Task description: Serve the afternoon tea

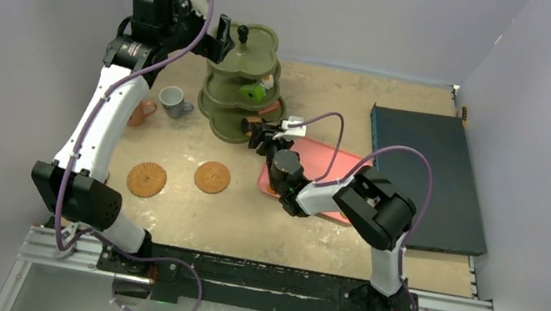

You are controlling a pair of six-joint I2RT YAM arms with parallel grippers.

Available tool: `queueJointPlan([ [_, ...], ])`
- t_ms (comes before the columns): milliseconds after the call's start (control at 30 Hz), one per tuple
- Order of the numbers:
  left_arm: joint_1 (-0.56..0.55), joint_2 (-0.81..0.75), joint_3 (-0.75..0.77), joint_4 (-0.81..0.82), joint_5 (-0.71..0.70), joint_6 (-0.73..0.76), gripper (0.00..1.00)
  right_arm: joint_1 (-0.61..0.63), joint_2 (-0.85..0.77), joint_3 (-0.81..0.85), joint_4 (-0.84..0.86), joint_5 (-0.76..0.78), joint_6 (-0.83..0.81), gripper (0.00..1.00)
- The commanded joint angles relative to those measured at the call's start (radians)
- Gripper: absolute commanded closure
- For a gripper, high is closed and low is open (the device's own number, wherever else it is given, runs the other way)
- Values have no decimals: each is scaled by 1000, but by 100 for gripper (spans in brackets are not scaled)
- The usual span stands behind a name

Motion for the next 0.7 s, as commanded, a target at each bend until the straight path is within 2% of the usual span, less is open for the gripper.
queueJointPlan([
  [0, 8, -34, 0, 5, 21, 19, 0, 4, 34, 89, 66, -11, -37, 39],
  [267, 7, -34, 8, -6, 18, 31, 1, 3, 133, 169, 94, 8, -97, 39],
  [433, 8, -35, 8, -7, 20, 32, 0, 4, 168, 162, 159, 44, -134, 37],
  [667, 7, -32, 11, -8, 26, 33, 1, 4, 215, 198, 181, 13, -129, 34],
])
